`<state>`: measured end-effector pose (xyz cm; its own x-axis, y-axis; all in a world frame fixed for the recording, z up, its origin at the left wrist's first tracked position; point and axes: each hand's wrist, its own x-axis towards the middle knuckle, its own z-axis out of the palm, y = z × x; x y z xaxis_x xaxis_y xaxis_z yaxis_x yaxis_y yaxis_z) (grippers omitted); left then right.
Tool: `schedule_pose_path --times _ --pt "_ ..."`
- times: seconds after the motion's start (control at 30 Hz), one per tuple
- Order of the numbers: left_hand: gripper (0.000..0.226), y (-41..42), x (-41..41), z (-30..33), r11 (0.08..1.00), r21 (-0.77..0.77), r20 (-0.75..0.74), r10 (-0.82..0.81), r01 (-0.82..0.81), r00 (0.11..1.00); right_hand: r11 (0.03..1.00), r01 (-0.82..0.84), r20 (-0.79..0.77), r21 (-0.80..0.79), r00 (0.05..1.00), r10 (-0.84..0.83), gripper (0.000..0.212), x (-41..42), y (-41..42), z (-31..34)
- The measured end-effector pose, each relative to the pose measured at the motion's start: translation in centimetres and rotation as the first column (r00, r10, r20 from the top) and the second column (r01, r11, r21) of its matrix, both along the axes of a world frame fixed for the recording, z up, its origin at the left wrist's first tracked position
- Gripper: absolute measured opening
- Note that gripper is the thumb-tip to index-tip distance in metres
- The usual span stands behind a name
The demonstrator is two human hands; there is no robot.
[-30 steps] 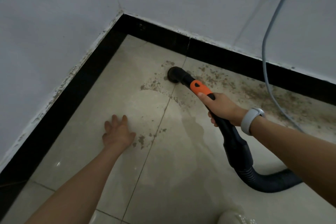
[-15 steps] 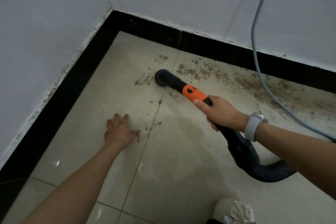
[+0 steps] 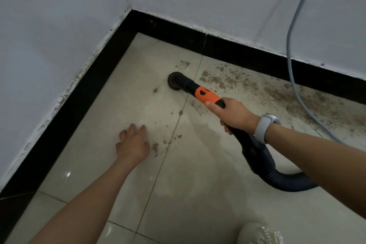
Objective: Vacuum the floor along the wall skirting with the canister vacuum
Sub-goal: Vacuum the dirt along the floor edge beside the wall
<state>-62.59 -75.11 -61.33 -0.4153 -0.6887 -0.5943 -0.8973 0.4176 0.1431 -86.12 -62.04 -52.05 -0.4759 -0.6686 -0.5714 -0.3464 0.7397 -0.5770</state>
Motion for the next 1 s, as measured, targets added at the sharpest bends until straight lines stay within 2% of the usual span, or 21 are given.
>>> schedule_pose_path --times 0.07,0.5,0.7,0.8,0.9,1.0 --pt "0.06 -0.1 0.0 0.0 1.0 0.006 -0.01 0.016 -0.016 1.0 0.996 0.089 0.026 -0.03 0.996 -0.088 0.037 -0.4 -0.5 -0.4" --pt "0.059 0.2 -0.2 -0.2 0.999 0.033 0.008 0.011 -0.012 1.0 0.914 0.4 0.189 -0.067 0.905 -0.382 0.037 -1.7 -3.1 -0.6" --pt "0.06 -0.2 0.9 -0.5 0.998 0.049 0.033 -0.035 0.033 0.999 0.926 0.371 0.238 -0.069 0.908 -0.346 0.036 -1.7 -4.6 -0.4" --pt "0.059 -0.5 1.4 -0.5 0.997 0.042 0.039 -0.063 0.062 0.997 0.968 0.244 0.237 -0.057 0.945 -0.224 0.035 -0.6 -4.6 -0.6" --pt "0.061 -0.8 1.9 -0.6 0.993 0.032 0.06 -0.115 0.113 0.992 0.988 0.142 0.169 -0.053 0.977 -0.131 0.037 -0.5 -4.6 -0.3" --pt "0.063 -0.9 2.1 -0.7 0.991 0.024 0.069 -0.132 0.13 0.989 0.974 0.214 0.122 -0.066 0.971 -0.205 0.036 -1.7 -5.1 0.4"
